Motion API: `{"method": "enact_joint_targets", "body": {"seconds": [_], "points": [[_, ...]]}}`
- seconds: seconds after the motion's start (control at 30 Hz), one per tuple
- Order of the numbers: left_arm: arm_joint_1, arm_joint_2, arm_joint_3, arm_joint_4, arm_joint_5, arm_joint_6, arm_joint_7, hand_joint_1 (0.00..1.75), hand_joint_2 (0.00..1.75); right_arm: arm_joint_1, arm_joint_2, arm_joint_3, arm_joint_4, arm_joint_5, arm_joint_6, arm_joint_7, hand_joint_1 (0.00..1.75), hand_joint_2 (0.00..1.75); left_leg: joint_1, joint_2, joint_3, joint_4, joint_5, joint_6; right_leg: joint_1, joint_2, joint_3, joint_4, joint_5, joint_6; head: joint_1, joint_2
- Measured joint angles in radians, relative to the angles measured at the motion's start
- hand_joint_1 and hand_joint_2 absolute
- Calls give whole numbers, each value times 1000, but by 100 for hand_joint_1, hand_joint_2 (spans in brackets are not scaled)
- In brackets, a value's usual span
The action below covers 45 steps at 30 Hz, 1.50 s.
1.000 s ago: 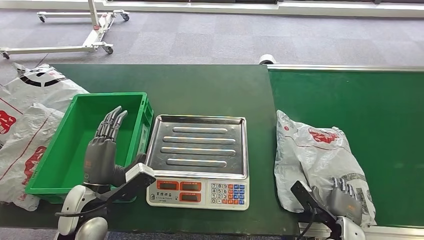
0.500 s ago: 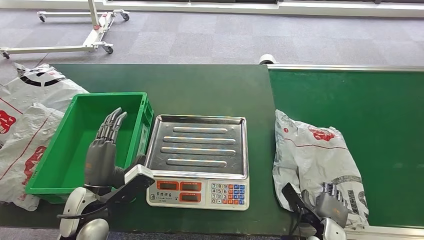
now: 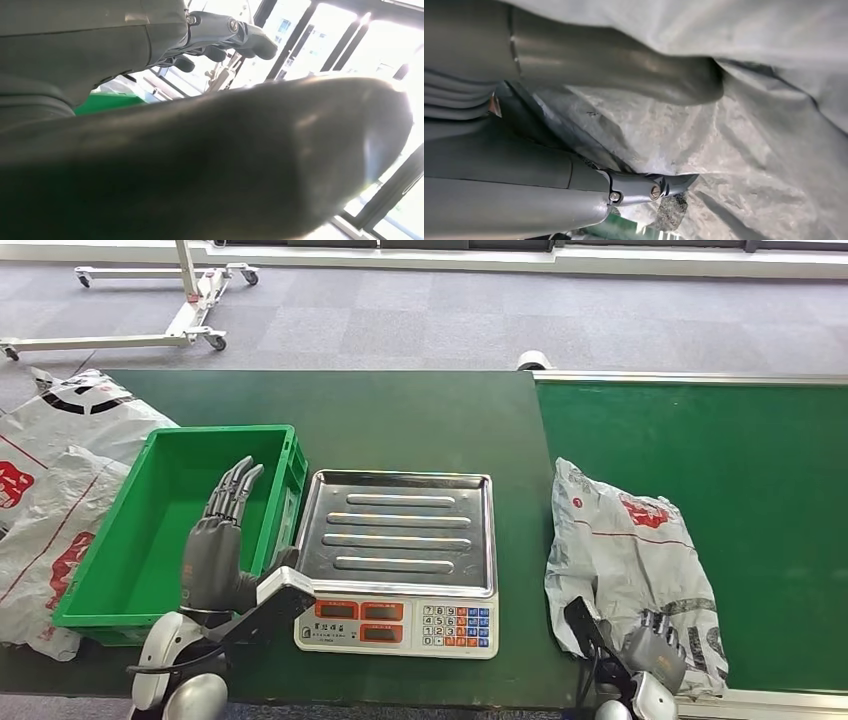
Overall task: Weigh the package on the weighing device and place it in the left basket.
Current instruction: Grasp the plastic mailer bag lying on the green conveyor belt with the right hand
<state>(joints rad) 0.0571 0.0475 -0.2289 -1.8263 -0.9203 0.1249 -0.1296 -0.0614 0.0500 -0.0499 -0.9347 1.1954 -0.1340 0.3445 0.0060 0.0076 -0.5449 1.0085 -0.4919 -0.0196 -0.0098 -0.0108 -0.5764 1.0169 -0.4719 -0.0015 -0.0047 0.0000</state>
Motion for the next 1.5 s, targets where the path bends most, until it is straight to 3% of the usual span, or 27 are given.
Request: {"method": "enact_joint_targets", "body": {"seconds": [0.13,0.57,0.77,1.07,1.17,1.5], "points": [[-18,-8,0,10,1,-3,3,0,0,-34,17,-8,66,11,8,-10,175,175,0,7,1,0,-4,0,0,6,5,0,-1,0,0,0],[-9,-26,0,-11,-20,-10,15,0,0,-69,26,11,111,96,-50,-10,175,175,1,11,10,0,-6,0,1,11,13,-1,-1,0,0,0],[6,-28,0,-24,-23,-12,5,0,0,-50,26,-1,14,18,-87,-89,175,175,1,8,11,0,-4,0,1,10,9,0,0,-1,0,0],[6,-28,0,-24,-16,-13,-16,0,0,-52,14,-39,-162,-128,-58,-201,175,175,1,7,3,0,-4,0,0,9,3,0,0,0,0,0],[-5,-29,0,-20,-9,-23,-30,0,0,-108,-6,-35,-201,-157,-3,-240,175,175,0,8,-3,0,-3,1,-1,10,-1,0,1,1,0,0],[-29,-31,0,-2,-11,-35,-39,0,0,-390,-107,62,-226,-118,119,-215,175,175,-1,6,-5,1,3,2,-1,8,-8,0,7,2,0,0]]}}
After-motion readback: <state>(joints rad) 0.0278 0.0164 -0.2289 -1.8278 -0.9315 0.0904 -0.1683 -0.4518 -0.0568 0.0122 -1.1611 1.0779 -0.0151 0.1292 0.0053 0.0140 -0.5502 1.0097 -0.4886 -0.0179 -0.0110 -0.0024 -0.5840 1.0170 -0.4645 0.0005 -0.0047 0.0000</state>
